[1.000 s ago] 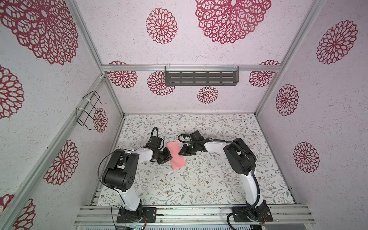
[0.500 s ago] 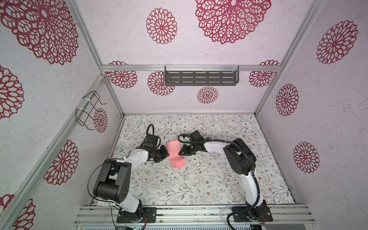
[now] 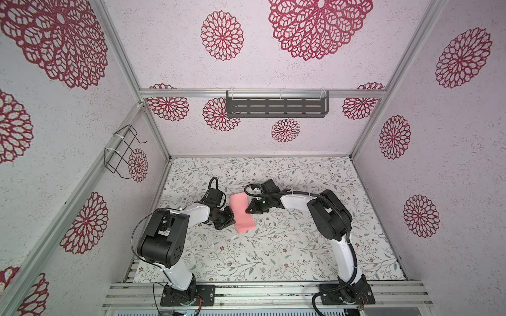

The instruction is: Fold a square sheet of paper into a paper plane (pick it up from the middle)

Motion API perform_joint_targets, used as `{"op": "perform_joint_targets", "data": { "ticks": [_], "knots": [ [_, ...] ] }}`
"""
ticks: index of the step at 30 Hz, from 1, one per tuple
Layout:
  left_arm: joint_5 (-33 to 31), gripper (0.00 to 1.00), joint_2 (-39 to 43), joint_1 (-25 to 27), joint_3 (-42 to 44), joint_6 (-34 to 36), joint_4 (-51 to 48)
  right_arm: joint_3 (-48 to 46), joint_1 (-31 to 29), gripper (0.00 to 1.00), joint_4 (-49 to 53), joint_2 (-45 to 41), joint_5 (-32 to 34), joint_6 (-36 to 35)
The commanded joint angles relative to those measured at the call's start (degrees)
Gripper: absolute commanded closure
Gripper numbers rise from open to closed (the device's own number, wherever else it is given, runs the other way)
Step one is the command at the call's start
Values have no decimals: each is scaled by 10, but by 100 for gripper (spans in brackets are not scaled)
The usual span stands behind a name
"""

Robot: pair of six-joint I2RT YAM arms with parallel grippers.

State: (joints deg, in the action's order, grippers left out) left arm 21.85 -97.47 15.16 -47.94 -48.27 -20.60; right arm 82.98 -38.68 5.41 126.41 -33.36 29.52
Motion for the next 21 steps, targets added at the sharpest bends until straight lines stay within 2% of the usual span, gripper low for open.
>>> {"op": "perform_joint_targets", "data": {
  "ticks": [1, 5, 11, 15, 21],
  "knots": [
    [-81, 95, 18, 5, -14, 29, -125, -32, 7, 86, 126, 45, 109, -18],
    [-73, 95, 51, 29, -61, 36, -126, -26, 7, 86, 137, 44, 110, -25],
    [-8, 95, 28, 55, -49, -12, -18, -23, 7, 86, 140, 46, 109, -25],
    [-7, 94, -4, 59, -40, -13, -23, -24, 6, 87, 140, 46, 111, -23],
    [-37, 94, -4, 63, -11, -9, -39, -24, 5, 87, 137, 46, 113, -19]
  ]
}}
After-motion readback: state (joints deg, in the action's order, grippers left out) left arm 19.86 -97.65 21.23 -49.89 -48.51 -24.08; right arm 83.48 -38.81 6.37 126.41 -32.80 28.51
